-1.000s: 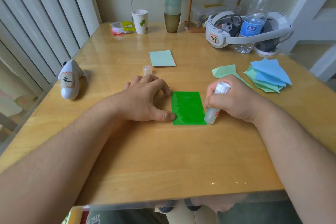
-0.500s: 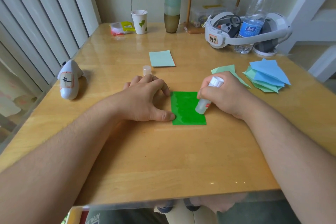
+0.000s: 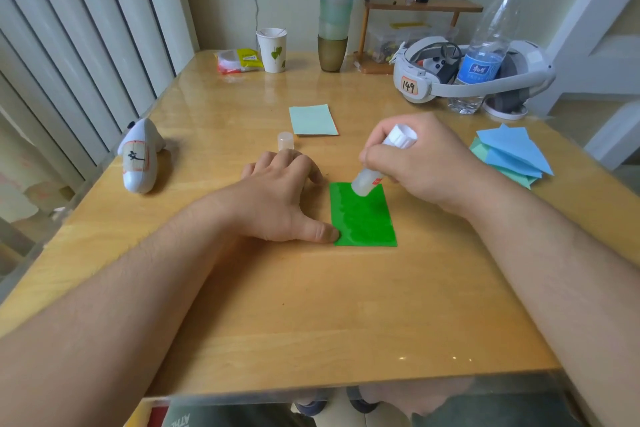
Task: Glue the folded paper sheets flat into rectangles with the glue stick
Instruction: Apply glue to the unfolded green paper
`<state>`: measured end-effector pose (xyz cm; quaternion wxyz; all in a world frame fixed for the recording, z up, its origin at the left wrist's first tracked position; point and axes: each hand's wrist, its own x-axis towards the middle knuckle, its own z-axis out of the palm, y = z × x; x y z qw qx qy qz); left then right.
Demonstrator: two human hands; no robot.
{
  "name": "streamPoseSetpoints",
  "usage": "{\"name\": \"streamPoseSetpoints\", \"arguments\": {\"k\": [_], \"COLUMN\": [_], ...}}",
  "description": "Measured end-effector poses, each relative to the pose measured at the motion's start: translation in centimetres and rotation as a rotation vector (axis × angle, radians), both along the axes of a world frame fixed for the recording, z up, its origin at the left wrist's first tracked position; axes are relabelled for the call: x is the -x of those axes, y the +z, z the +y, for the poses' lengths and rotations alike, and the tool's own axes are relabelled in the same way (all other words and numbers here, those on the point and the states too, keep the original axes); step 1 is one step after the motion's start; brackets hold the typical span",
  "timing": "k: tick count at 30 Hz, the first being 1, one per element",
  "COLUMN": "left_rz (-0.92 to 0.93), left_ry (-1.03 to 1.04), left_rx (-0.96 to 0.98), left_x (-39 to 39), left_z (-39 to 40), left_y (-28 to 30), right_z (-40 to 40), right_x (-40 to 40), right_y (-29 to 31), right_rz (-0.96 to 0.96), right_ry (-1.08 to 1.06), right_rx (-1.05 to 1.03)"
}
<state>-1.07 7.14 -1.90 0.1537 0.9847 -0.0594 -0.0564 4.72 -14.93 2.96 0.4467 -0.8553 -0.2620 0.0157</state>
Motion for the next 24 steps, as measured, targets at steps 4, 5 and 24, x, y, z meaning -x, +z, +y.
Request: {"name": "streamPoseSetpoints", "arguments": {"k": [4,5,24], "left_rz": [-0.006,-0.012,-0.049], "left_ry": [0.028,0.044,0.053], "left_rx": [0.000,0.028,0.001], "left_x": [-0.1,-0.1,-0.8], "left_z": [0.1,0.3,0.3], "left_y": [0.0,0.1,-0.5], "right_z": [1.8,2.1,4.6], "right_x": [-1.0,-1.3,-2.6], "right_y": [-1.1,-1.4,-3.4], "right_rz": [-0.040,-0.023,-0.022], "right_ry": [-0.028,-0.031,-0.108], "right_rx": [0.119,0.119,0.162]}}
